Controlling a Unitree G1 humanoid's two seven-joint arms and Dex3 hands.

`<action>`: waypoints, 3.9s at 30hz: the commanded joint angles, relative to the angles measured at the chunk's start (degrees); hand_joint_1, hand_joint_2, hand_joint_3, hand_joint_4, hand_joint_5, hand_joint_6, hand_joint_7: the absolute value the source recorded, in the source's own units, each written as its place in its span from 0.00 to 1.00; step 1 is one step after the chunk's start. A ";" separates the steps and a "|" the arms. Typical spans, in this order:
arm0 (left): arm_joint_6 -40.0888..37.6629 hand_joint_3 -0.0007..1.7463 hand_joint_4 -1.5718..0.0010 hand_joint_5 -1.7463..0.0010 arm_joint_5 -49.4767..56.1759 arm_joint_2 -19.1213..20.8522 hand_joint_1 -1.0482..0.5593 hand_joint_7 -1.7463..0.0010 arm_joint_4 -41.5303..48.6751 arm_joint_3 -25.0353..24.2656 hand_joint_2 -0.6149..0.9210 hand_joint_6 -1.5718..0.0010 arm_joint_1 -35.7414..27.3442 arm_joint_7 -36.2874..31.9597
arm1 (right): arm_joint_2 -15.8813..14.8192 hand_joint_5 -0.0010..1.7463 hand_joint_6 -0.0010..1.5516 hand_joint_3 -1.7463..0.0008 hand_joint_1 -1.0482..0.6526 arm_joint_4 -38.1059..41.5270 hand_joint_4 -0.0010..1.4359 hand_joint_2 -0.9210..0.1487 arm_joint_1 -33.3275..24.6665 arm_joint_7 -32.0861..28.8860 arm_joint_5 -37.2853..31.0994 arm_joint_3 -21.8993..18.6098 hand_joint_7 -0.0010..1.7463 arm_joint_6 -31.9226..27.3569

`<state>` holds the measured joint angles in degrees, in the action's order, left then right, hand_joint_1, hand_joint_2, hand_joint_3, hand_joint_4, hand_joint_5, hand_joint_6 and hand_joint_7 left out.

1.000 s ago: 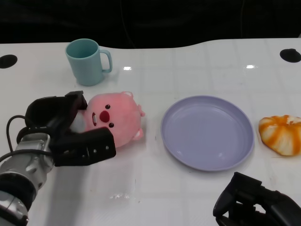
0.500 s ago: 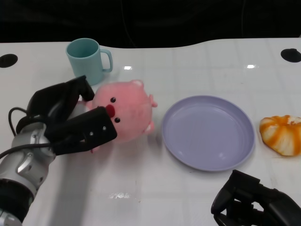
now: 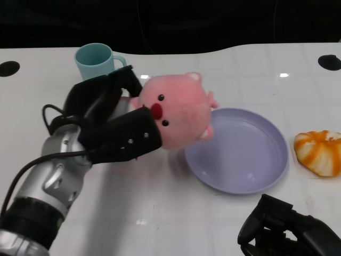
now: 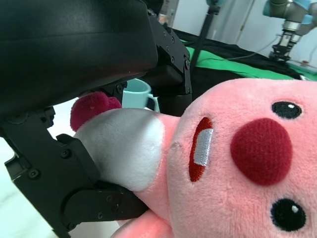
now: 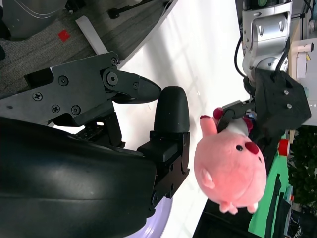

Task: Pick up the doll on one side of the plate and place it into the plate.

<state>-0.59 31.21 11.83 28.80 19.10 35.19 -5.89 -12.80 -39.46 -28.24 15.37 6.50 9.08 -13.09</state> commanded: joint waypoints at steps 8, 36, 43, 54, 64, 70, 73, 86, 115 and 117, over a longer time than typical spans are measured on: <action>-1.47 0.68 0.39 0.00 0.97 -7.69 0.54 0.00 6.69 3.46 0.68 0.50 9.15 1.60 | 0.26 1.00 0.28 0.65 0.49 -0.87 0.45 0.04 -0.56 -0.88 -0.57 1.52 0.95 0.03; 2.16 0.29 0.60 0.13 -0.01 -19.13 0.50 0.70 25.12 7.37 0.84 0.52 19.54 5.77 | 0.34 1.00 0.27 0.64 0.49 -2.89 0.45 0.04 -1.01 -2.16 -1.73 4.15 0.97 -1.65; 1.55 0.13 0.93 0.66 3.55 -15.79 0.26 0.99 21.00 11.31 1.00 0.80 19.04 11.98 | 0.13 1.00 0.27 0.63 0.49 -3.00 0.44 0.04 -0.96 -1.89 -1.33 3.42 0.97 -2.02; -1.30 0.18 1.00 0.87 7.02 -9.62 0.14 1.00 10.43 14.41 1.00 0.89 17.14 20.51 | 0.08 1.00 0.27 0.63 0.49 -1.98 0.45 0.05 -0.92 -1.06 -0.64 1.88 0.96 -0.65; -4.17 0.16 1.00 0.92 3.38 -3.71 0.15 1.00 -3.78 10.00 1.00 0.92 11.03 26.05 | 0.12 1.00 0.27 0.63 0.49 -1.03 0.44 0.05 -0.69 -0.23 0.02 0.84 0.96 -0.02; -3.14 0.13 0.99 0.85 -0.89 -0.85 0.16 0.99 -12.19 5.97 1.00 0.91 4.62 26.68 | -0.09 1.00 0.27 0.63 0.49 -0.77 0.44 0.05 -0.64 -0.17 -0.08 0.65 0.96 0.11; -3.79 0.14 1.00 0.81 -3.84 0.30 0.17 0.99 -17.46 3.50 1.00 0.90 0.95 27.87 | -0.22 1.00 0.27 0.63 0.49 -0.57 0.44 0.05 -0.76 0.03 0.07 0.37 0.96 0.38; -3.66 0.09 1.00 0.47 -23.04 0.24 0.31 0.92 -30.77 -6.79 1.00 0.77 -14.85 30.84 | -0.20 1.00 0.27 0.64 0.48 -0.34 0.43 0.04 -0.94 0.44 0.21 0.12 0.95 0.29; -45.98 0.88 0.51 0.06 -60.59 -8.74 0.61 0.18 -64.97 -22.24 0.67 0.54 -42.66 16.80 | -0.87 1.00 0.28 0.67 0.47 -0.33 0.43 0.03 -0.30 0.91 0.12 -0.54 0.94 -0.20; -46.28 0.88 0.50 0.02 -60.95 -8.69 0.61 0.14 -65.77 -22.11 0.68 0.54 -43.80 15.98 | -0.87 1.00 0.28 0.67 0.47 -0.17 0.43 0.03 -0.27 0.96 0.17 -0.60 0.94 0.14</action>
<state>-46.37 -29.26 2.96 -35.42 -2.56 -7.77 11.10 -13.25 -39.40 -28.51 16.31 6.29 8.95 -13.13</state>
